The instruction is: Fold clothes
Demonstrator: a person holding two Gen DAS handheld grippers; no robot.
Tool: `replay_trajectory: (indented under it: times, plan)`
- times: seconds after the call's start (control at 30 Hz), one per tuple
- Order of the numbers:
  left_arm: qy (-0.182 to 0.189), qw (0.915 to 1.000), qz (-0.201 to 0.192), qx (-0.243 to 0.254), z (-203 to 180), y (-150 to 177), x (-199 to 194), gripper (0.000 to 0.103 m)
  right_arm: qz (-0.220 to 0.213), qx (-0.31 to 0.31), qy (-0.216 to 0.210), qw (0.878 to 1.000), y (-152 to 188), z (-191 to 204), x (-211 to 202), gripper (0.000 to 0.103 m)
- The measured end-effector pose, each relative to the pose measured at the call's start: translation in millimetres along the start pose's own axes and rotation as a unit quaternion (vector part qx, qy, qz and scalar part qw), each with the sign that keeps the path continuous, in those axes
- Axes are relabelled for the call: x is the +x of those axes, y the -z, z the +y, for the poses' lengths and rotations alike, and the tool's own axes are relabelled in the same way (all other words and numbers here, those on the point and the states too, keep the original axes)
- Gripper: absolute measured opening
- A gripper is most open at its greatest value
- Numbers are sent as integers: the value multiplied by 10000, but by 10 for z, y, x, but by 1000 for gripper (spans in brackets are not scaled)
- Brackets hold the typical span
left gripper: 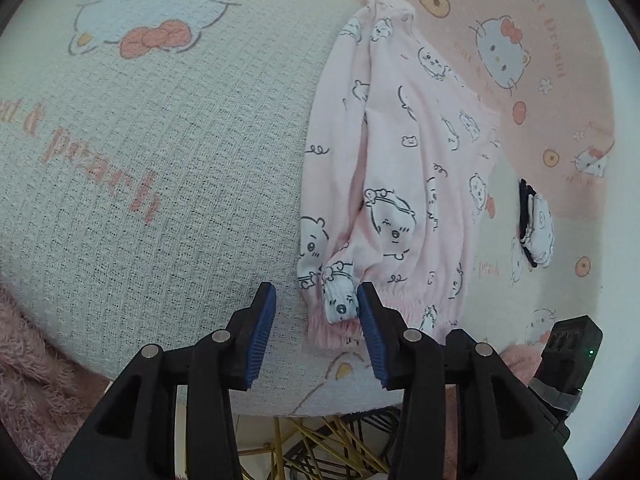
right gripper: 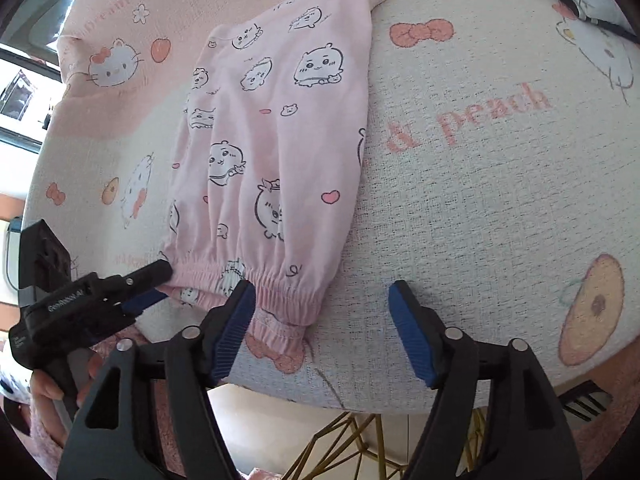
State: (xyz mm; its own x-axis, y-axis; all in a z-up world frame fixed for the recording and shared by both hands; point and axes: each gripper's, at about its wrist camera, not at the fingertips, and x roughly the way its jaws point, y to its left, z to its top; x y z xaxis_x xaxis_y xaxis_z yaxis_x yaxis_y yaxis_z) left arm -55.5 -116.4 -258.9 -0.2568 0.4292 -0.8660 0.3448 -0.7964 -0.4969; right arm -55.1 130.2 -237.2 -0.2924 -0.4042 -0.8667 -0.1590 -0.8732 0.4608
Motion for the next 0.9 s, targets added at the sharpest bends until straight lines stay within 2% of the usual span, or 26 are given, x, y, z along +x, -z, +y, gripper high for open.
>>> replay_trajectory:
  times: [0.03,0.07,0.1,0.13,0.2,0.23,0.27,0.33,0.43,0.63,0.77,0.8,0.87,0.9]
  plan:
    - [67,10000,-43,-21,4,22,2,44,-26,-108,41,9999,8,39,16,75]
    - [153,9999,-27,4,-11,40,16,44,-52,-252,109,9996,19,88,33,68]
    - [250,9997,17,41,-32,57,38,44,-69,-390,198,9990,27,138,49,32]
    - [309,9995,39,53,-57,69,57,44,-40,-468,195,9987,35,183,73,19]
    - [227,9995,5,217,-149,94,78,38,-27,-625,199,9978,61,249,88,17]
    - [185,9995,-40,272,-186,105,71,27,-54,-716,233,9971,74,270,78,16]
    - [149,9994,-96,306,-216,116,56,21,-69,-776,224,9967,83,270,58,13]
    - [133,9991,-212,332,-269,147,9,18,-110,-737,95,9972,87,233,-20,11]
    - [242,9987,-335,301,-338,232,-92,16,-189,-733,0,9971,55,228,-184,10]
    - [285,9982,-17,532,-483,454,-107,16,-251,-905,227,9953,96,220,-478,10]
    - [-254,9966,300,723,-487,580,-10,25,183,-1083,555,9924,253,118,-412,11]
    - [-370,9955,226,839,-515,585,-56,25,234,-1146,711,9906,274,119,-395,15]
    - [-568,9918,-81,1141,-598,569,-222,25,281,-1268,995,9865,305,127,-382,15]
    - [-660,9892,-279,1280,-643,552,-329,25,153,-1316,1050,9856,287,147,-438,18]
